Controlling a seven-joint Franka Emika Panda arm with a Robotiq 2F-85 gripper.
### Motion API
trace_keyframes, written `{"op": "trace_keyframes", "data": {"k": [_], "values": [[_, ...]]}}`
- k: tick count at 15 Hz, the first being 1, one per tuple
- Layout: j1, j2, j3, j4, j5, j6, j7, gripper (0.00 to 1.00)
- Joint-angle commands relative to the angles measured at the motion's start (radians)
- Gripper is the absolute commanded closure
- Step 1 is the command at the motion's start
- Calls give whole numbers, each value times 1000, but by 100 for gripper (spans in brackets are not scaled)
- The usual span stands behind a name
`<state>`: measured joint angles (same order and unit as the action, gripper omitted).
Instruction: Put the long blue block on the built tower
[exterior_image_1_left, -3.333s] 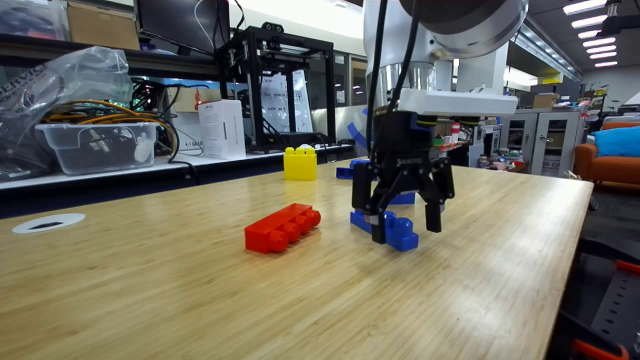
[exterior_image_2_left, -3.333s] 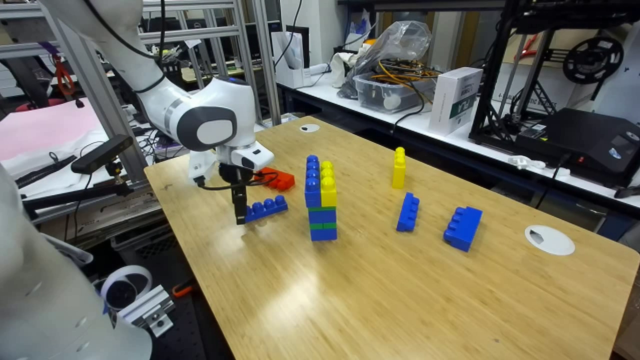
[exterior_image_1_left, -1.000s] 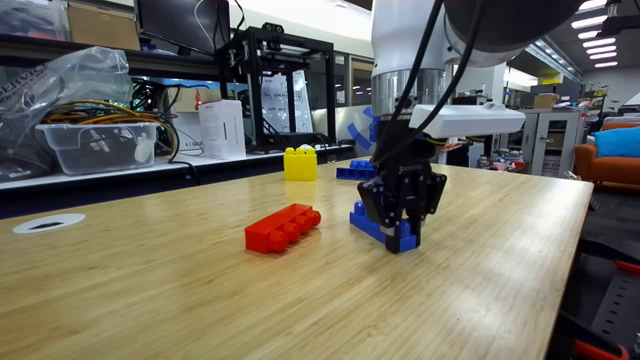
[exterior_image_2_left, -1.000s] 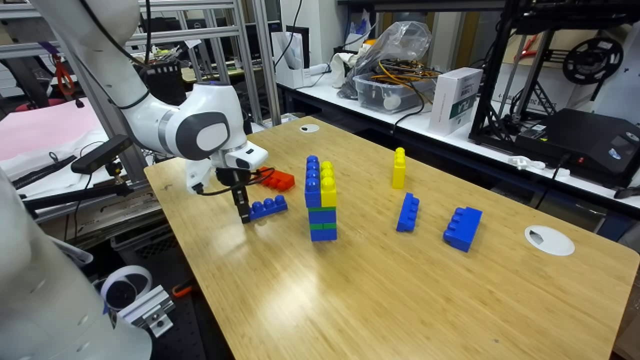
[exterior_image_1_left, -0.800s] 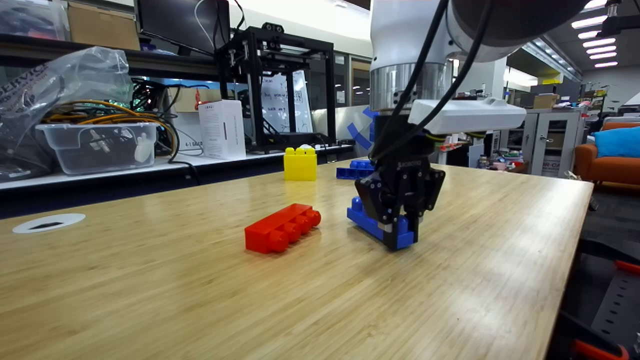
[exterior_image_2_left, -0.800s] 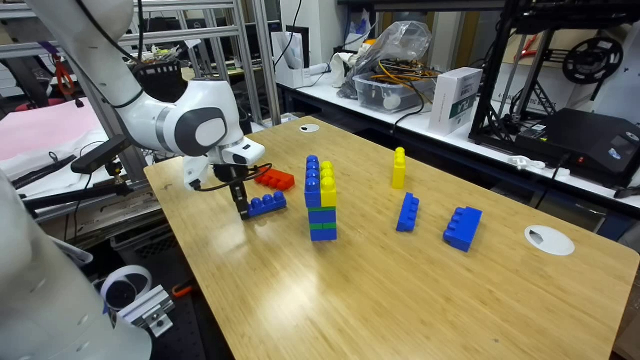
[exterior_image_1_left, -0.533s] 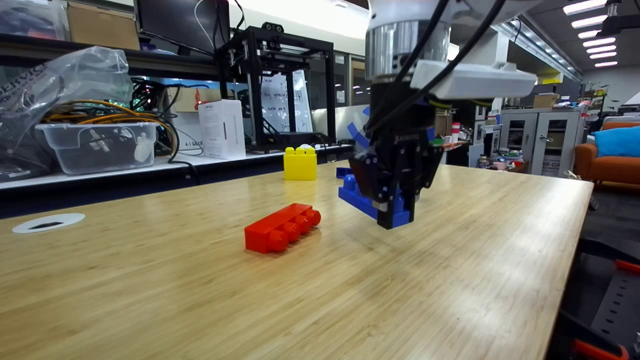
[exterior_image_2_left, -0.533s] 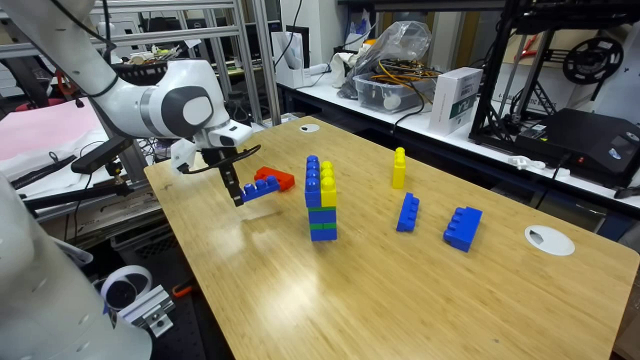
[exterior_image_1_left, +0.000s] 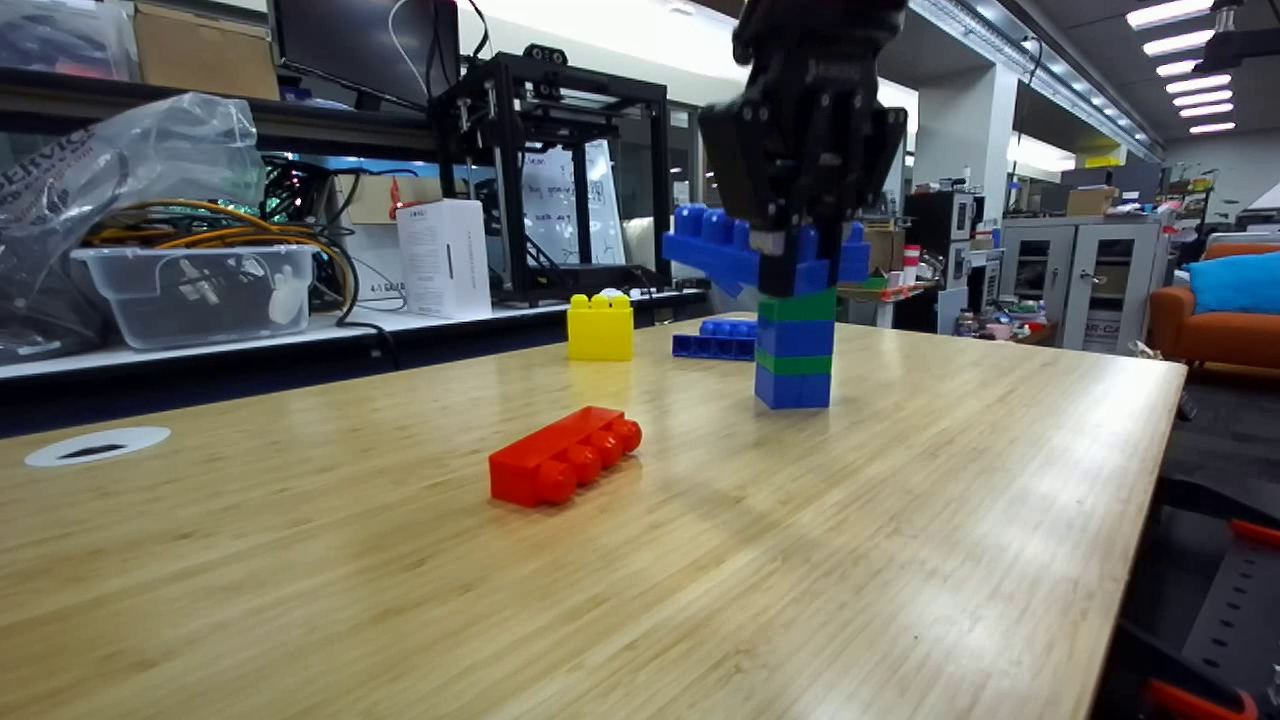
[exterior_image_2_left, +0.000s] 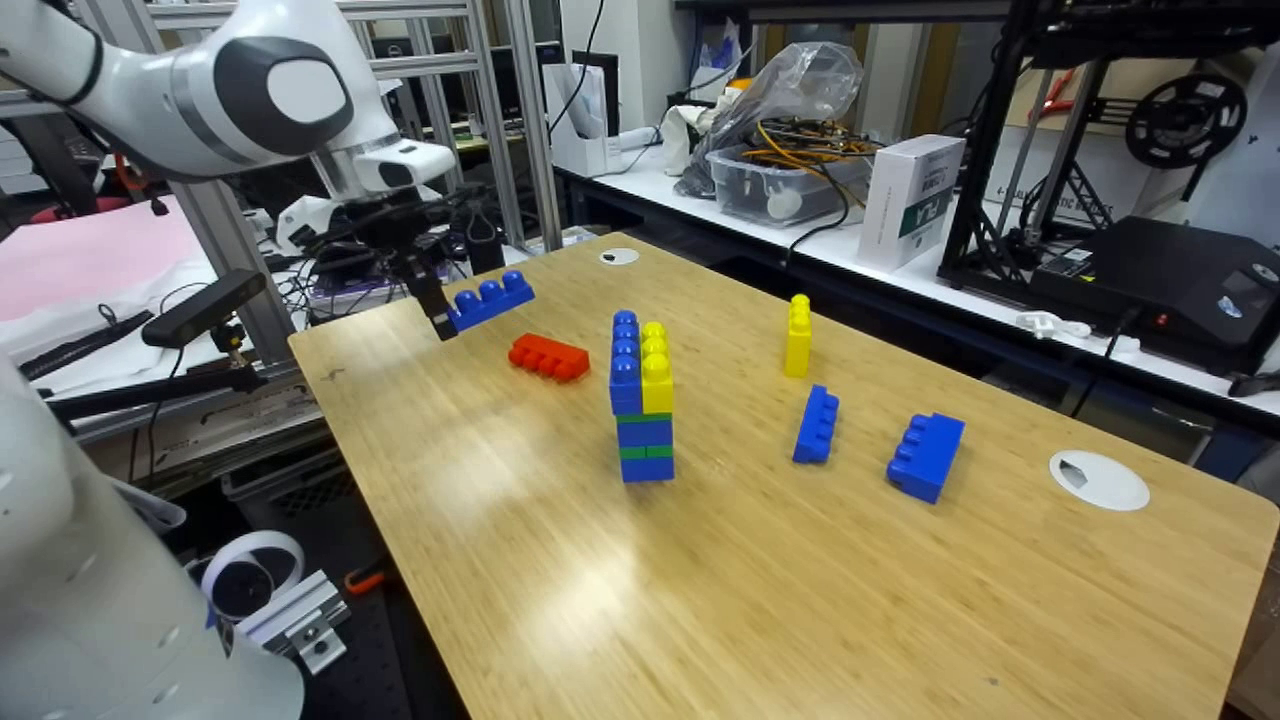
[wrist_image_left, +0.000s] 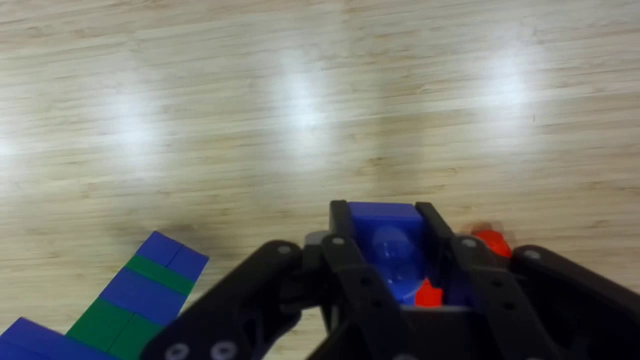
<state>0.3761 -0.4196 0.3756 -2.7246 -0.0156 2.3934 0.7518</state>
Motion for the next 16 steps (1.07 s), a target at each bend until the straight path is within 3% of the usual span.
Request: {"op": "trace_keyframes", "data": {"k": [1, 8, 16], "values": [[-17, -92, -18, 31, 43, -130, -85, 90], [-111, -201, -125, 84, 109, -278, -235, 90], [-219, -201, -152, 96, 152, -288, -243, 90]]}}
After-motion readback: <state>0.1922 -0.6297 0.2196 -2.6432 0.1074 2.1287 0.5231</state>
